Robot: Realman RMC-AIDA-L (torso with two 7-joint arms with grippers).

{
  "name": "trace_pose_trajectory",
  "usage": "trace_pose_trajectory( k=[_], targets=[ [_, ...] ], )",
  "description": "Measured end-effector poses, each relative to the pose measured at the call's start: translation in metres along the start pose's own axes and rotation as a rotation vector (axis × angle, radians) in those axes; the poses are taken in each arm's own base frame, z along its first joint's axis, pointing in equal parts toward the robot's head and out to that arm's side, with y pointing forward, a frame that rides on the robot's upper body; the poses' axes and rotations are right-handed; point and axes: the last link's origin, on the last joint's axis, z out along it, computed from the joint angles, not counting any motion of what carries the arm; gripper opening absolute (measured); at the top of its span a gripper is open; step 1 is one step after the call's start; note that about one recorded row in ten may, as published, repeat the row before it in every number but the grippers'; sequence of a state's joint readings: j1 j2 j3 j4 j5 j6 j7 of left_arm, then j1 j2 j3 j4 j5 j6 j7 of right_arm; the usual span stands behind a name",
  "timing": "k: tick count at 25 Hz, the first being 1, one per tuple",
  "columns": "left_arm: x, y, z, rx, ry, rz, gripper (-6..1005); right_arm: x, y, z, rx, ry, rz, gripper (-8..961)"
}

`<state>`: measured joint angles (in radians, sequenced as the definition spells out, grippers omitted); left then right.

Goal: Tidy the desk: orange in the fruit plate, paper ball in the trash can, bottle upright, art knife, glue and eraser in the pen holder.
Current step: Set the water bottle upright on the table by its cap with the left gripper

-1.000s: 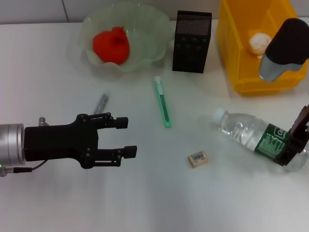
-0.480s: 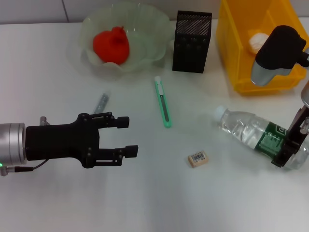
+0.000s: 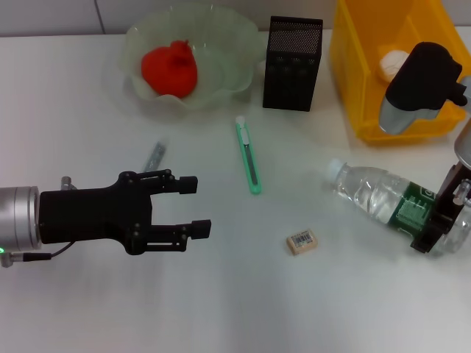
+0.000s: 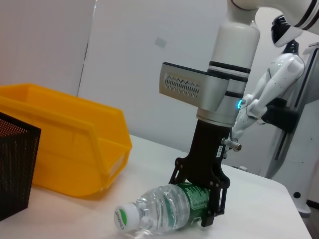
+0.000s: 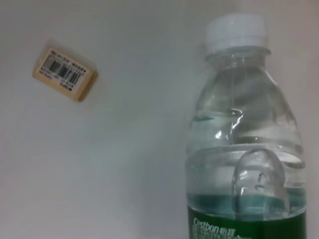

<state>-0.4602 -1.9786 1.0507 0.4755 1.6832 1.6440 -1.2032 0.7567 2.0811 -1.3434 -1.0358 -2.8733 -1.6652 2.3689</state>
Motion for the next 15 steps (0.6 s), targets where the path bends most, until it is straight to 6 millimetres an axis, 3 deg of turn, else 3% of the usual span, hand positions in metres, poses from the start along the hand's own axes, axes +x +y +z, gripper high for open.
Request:
trace_pose_trajectory(
  k=[15],
  targets=[
    [0.0024,-0.0023,0.0005,0.007,0.004,0.01,786,-0.0001,0.0013,0.0035,-0.005,0.004,-0.015,789]
  ],
)
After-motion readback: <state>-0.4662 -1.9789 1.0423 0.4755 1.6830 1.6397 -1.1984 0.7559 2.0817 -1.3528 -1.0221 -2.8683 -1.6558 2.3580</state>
